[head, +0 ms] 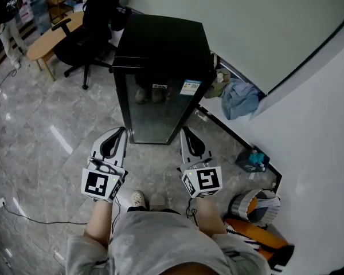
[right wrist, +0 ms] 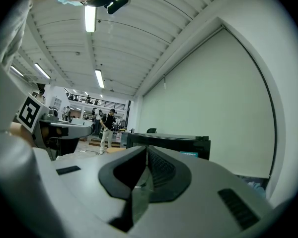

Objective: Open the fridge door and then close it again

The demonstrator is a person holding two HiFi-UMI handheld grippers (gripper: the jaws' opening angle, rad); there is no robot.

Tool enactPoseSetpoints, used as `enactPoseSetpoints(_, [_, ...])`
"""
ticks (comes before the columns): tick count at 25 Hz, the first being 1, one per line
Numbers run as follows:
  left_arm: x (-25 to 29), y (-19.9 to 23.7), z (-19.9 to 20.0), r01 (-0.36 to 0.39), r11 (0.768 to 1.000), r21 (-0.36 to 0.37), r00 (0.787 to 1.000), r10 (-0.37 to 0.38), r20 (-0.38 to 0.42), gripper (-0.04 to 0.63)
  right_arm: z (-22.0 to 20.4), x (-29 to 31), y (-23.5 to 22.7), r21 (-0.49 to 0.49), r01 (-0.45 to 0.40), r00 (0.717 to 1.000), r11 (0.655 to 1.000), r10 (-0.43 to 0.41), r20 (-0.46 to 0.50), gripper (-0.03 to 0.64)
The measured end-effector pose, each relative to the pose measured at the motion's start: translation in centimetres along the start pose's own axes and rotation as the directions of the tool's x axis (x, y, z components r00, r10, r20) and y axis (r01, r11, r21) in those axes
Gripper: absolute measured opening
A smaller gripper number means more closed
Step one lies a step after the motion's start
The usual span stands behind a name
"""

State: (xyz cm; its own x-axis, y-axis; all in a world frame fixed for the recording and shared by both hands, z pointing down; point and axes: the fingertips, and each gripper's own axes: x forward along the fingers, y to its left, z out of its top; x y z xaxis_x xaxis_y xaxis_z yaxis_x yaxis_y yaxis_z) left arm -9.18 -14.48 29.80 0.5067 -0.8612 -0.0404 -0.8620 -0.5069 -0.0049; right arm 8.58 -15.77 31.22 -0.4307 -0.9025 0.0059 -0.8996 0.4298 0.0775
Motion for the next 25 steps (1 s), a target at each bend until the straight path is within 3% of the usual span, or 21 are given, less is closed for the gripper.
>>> enactPoseSetpoints(7, [-0.3,-0.3,1.2,-0.012,1.000,-0.014,1.000,0.012,0.024,0.015,0.7,-0.7,1.1,-0.026,-0.043,0.999,0.999,0.044,0.010,0.025])
enactPoseSetpoints(25, [-2.3,-1.9,1.0,-0.008,0.999,-0.032,1.000,0.008,0.015,0.014,1.0,-2.7,2.4,0.001,-0.041,0.999,0.999,0.041,0.022,0.025])
